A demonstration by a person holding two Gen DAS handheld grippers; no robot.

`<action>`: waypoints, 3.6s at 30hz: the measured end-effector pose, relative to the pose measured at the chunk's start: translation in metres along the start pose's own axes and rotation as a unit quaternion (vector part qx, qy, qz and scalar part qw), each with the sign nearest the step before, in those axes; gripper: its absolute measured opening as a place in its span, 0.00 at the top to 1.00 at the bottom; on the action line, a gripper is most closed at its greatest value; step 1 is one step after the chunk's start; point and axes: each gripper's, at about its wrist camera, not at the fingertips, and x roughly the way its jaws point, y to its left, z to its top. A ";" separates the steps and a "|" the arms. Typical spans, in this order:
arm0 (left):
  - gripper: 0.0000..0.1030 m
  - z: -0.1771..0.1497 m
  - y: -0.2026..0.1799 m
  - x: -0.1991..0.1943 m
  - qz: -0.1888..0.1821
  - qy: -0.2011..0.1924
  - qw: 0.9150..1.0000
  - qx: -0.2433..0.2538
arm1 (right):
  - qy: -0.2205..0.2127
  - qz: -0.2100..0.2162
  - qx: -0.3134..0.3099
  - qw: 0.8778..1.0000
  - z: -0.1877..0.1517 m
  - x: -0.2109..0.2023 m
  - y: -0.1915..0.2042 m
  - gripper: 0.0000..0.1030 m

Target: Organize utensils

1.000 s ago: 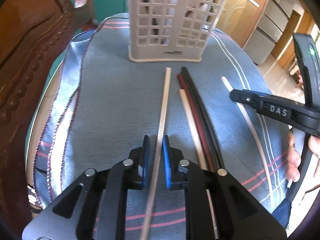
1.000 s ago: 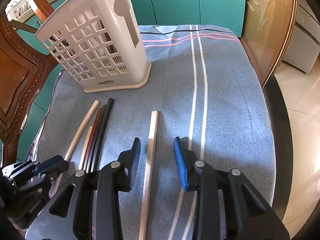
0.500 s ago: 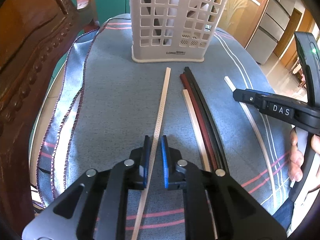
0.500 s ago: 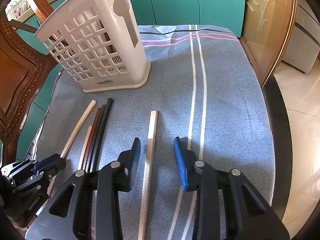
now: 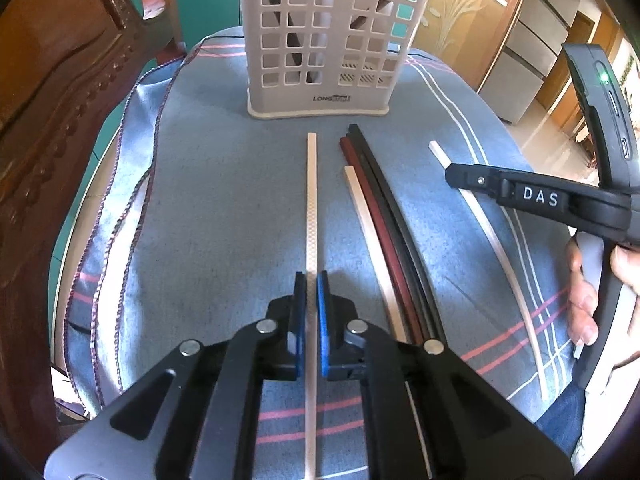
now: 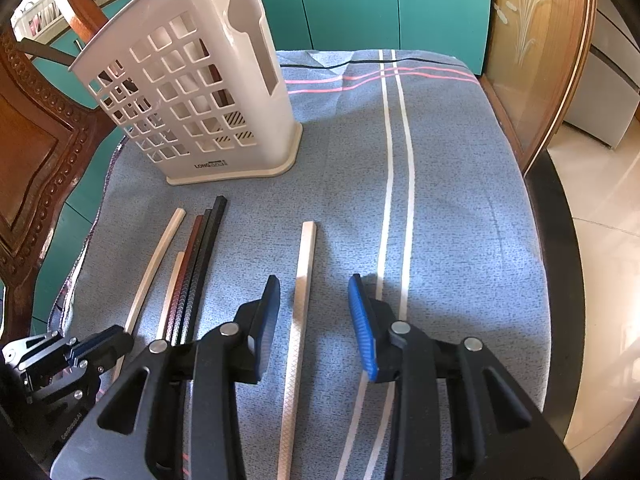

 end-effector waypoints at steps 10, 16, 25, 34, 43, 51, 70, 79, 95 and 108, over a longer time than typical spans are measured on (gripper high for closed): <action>0.84 0.048 0.022 0.008 0.000 -0.002 1.000 -0.018 | -0.026 0.014 0.017 0.999 0.006 -0.017 -0.006 0.66; 0.80 0.075 0.024 0.026 -0.027 0.014 0.999 -0.031 | -0.024 0.011 0.011 1.000 0.006 -0.019 -0.006 0.66; 0.76 0.088 -0.010 0.054 0.043 0.036 0.998 0.033 | 0.014 -0.073 -0.054 0.996 0.017 0.010 0.021 0.66; 0.93 0.094 0.004 0.054 0.034 0.020 0.999 0.016 | 0.013 -0.042 -0.071 0.996 0.015 0.014 0.030 0.93; 0.93 0.083 0.001 -0.060 0.012 -0.117 0.993 0.019 | -0.124 0.051 -0.047 0.990 0.018 -0.090 0.025 0.94; 0.93 0.098 -0.005 -0.205 0.000 -0.272 0.962 0.027 | -0.247 0.096 -0.042 0.963 0.031 -0.214 0.029 0.94; 0.93 0.193 0.018 -0.166 0.045 -0.326 0.944 -0.024 | -0.388 0.050 -0.040 0.920 0.107 -0.229 0.052 0.94; 0.80 0.167 0.008 -0.164 0.060 -0.323 0.945 0.000 | -0.360 0.037 -0.018 0.932 0.086 -0.205 0.040 0.88; 0.67 0.051 0.022 -0.093 -0.025 -0.184 0.982 -0.026 | -0.275 0.060 -0.036 0.959 -0.034 -0.192 0.010 0.70; 0.67 0.027 0.058 -0.007 -0.006 -0.054 0.995 -0.089 | 0.040 0.063 -0.084 0.994 -0.033 -0.006 0.060 0.70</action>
